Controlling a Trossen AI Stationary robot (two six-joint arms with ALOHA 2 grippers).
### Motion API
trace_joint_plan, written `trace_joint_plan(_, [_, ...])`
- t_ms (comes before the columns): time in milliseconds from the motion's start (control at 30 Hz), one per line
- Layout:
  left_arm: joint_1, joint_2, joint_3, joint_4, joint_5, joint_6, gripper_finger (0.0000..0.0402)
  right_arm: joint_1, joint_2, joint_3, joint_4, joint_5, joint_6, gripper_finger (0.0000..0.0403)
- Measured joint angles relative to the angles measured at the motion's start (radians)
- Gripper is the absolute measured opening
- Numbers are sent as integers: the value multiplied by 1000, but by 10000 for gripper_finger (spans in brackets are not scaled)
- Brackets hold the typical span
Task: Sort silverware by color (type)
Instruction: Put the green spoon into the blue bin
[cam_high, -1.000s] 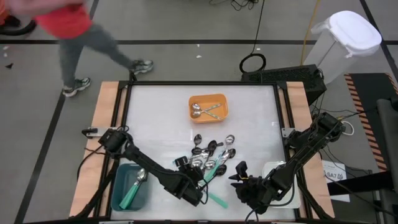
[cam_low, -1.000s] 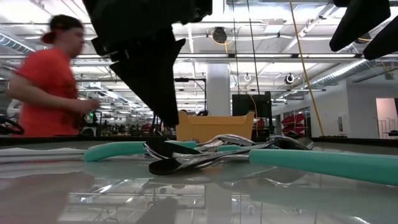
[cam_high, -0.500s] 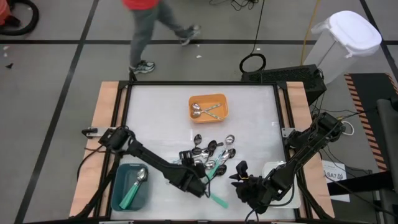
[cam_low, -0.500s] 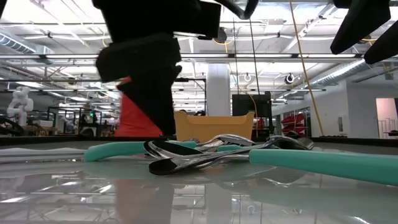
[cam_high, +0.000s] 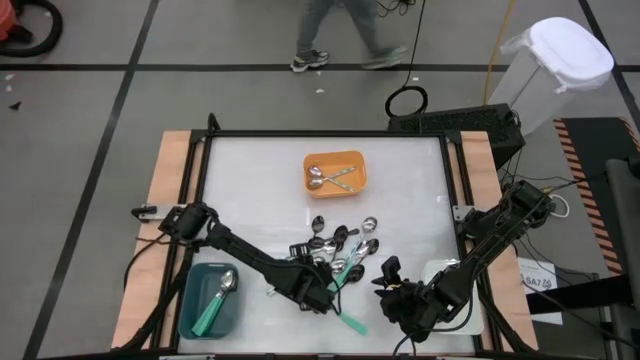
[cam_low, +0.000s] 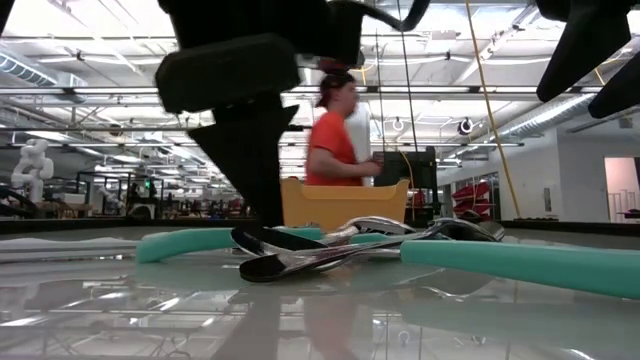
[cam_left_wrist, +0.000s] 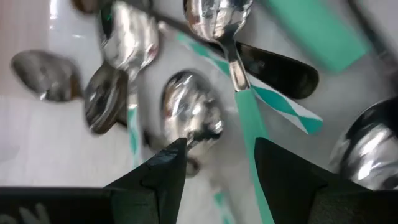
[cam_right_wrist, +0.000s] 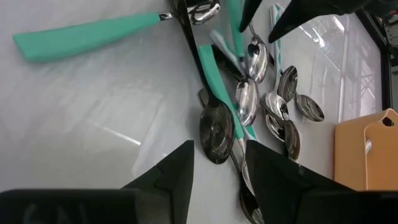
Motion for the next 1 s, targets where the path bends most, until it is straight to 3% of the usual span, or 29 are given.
trace_joint_plan(433, [-3, -2, -3, -37, 20, -65, 191, 2, 0, 0, 0, -49, 12, 139])
trace_joint_plan(633, [-29, -2, 69, -65, 36, -83, 191, 2, 0, 0, 1, -49, 11, 139])
trace_joint_plan(800, [-49, -2, 144, -61, -22, -81, 191, 2, 0, 0, 1, -49, 8, 139])
trace_joint_plan(1000, [-49, 0, 143, -46, -41, -105, 191, 2, 0, 0, 1, -49, 8, 139])
